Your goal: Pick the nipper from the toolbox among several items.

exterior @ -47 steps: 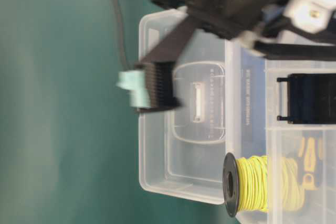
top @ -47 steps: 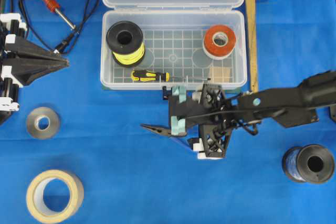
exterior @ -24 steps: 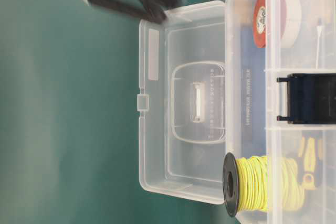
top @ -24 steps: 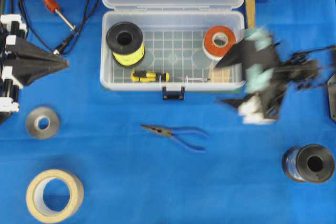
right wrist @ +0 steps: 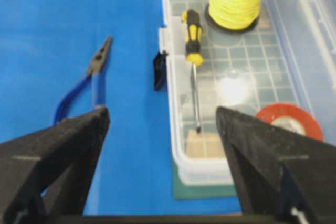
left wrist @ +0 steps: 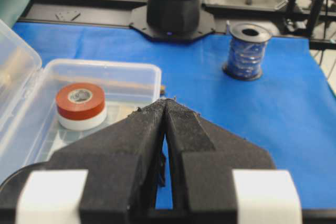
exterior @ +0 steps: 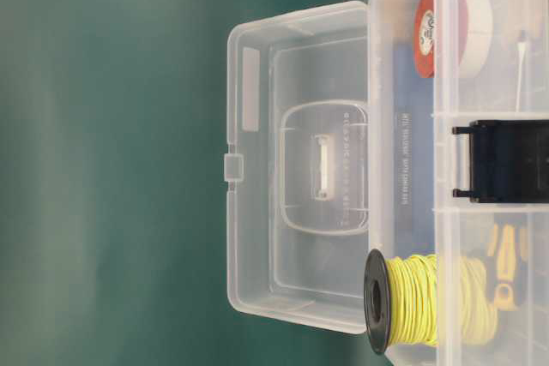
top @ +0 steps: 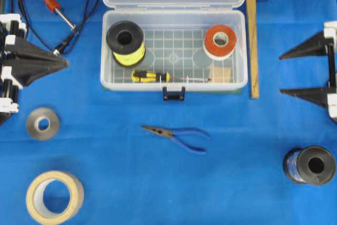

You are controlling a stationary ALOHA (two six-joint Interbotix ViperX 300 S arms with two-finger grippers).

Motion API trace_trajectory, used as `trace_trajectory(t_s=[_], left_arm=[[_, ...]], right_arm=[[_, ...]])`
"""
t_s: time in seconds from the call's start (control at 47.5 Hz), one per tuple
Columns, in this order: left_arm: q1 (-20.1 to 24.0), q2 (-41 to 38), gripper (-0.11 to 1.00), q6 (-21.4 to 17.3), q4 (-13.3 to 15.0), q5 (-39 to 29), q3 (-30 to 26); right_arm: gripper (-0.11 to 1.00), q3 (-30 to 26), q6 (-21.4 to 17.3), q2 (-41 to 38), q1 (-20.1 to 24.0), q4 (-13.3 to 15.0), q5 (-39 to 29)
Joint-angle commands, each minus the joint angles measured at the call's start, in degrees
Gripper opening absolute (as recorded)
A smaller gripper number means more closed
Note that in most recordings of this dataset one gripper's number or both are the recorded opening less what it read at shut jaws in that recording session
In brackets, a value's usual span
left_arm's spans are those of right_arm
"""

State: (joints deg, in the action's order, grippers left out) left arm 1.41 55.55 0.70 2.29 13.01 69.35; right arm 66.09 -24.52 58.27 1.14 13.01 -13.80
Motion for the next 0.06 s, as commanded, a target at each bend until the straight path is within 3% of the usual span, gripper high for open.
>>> trace_trajectory(t_s=[0.0, 0.042], left_arm=[[0.1, -0.2, 0.00, 0.1, 0.0, 0.4, -0.5], [0.1, -0.2, 0.00, 0.1, 0.0, 0.5, -0.5]], right_arm=[[0.82, 1.8, -0.1, 1.1, -0.4, 0.1, 2.7], [0.82, 2.7, -0.1, 1.1, -0.6, 0.1, 4.0]])
